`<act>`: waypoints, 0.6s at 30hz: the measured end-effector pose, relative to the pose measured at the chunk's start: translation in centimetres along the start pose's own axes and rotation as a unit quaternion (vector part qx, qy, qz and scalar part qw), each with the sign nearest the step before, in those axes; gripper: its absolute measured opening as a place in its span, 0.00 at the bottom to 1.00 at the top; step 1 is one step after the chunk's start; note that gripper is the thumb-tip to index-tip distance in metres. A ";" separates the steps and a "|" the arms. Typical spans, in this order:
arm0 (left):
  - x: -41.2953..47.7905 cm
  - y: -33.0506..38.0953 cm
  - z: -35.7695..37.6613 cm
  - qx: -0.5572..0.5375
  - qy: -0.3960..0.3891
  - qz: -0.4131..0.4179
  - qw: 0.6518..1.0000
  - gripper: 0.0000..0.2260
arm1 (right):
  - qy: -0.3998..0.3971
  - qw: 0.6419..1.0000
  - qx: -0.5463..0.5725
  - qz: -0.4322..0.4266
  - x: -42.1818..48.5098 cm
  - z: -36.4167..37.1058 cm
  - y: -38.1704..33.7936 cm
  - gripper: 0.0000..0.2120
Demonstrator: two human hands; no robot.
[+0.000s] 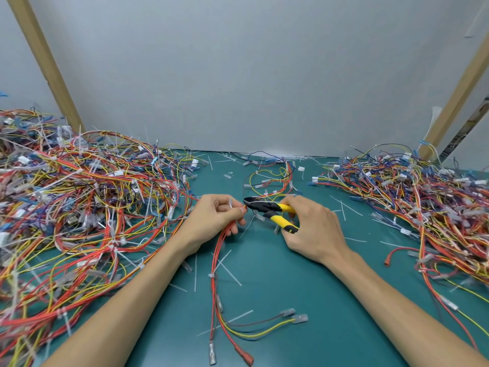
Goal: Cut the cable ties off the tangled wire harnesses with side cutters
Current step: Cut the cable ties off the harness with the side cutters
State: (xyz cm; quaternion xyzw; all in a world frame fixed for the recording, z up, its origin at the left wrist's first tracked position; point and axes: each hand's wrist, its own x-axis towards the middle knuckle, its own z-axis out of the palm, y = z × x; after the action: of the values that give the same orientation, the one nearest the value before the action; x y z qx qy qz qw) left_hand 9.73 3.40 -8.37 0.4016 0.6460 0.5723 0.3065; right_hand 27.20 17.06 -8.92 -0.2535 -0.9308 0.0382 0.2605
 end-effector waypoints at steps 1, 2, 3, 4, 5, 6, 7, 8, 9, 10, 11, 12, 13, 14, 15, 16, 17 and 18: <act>0.0 0.0 0.0 0.000 -0.001 0.000 1.000 0.04 | 0.002 1.000 -0.002 -0.004 -0.1 0.0 0.0 0.13; 0.0 0.0 0.0 0.000 -0.003 0.001 1.000 0.03 | 0.002 1.000 -0.005 -0.008 -0.1 0.0 0.0 0.14; 0.0 0.0 0.1 0.000 -0.004 0.000 1.000 0.03 | 0.002 1.000 -0.007 -0.010 -0.1 0.0 0.0 0.14; 0.0 0.0 0.0 0.002 -0.005 0.000 1.000 0.03 | 0.002 1.000 -0.009 -0.011 -0.1 0.0 0.0 0.13; 0.0 -0.1 0.0 0.003 -0.007 0.000 1.000 0.03 | 0.000 1.000 -0.010 -0.009 -0.1 0.0 0.0 0.12; 0.0 -0.1 0.0 0.005 -0.008 0.001 1.000 0.03 | -0.001 1.000 -0.013 -0.005 -0.1 0.0 -0.1 0.11; 0.0 -0.2 0.0 0.008 -0.009 0.002 1.000 0.03 | -0.001 1.000 -0.016 -0.001 0.0 -0.1 -0.1 0.11; 0.0 -0.3 0.0 0.010 -0.010 0.002 1.000 0.03 | -0.002 1.000 -0.019 0.003 0.0 -0.1 -0.1 0.10; 0.0 -0.3 0.0 0.011 -0.012 0.002 1.000 0.03 | -0.004 1.000 -0.021 0.005 0.0 -0.2 -0.1 0.10; 0.0 -0.3 0.0 0.011 -0.013 0.001 1.000 0.03 | -0.005 1.000 -0.019 0.008 0.0 -0.2 -0.1 0.10; 0.0 -0.3 0.0 0.011 -0.014 0.001 1.000 0.03 | -0.008 1.000 -0.015 0.010 -0.1 -0.3 -0.1 0.10; 0.0 -0.3 0.0 0.010 -0.014 0.000 1.000 0.03 | -0.011 1.000 -0.011 0.012 -0.1 -0.4 -0.2 0.10; 0.0 -0.2 0.1 0.009 -0.014 0.000 1.000 0.03 | -0.015 1.000 -0.008 0.012 -0.2 -0.4 -0.2 0.10; 0.0 -0.2 0.1 0.009 -0.013 0.001 1.000 0.03 | -0.018 1.000 -0.008 0.010 -0.2 -0.4 -0.3 0.10; 0.0 -0.2 0.0 0.008 -0.012 0.002 1.000 0.03 | -0.021 1.000 -0.008 0.008 -0.2 -0.4 -0.3 0.10; 0.0 -0.2 0.0 0.008 -0.011 0.002 1.000 0.03 | -0.025 1.000 -0.008 0.006 -0.2 -0.4 -0.3 0.11; 0.0 -0.2 0.0 0.007 -0.010 0.003 1.000 0.03 | -0.028 1.000 -0.007 0.005 -0.2 -0.4 -0.3 0.11; 0.1 -0.3 0.0 0.006 -0.009 0.003 1.000 0.03 | -0.029 1.000 -0.005 0.006 -0.1 -0.4 -0.3 0.11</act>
State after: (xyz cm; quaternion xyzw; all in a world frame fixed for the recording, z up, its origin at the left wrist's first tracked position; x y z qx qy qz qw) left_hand 9.67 3.46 -8.63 0.4108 0.6453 0.5655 0.3081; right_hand 27.36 16.73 -8.61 -0.2589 -0.9367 0.0424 0.2318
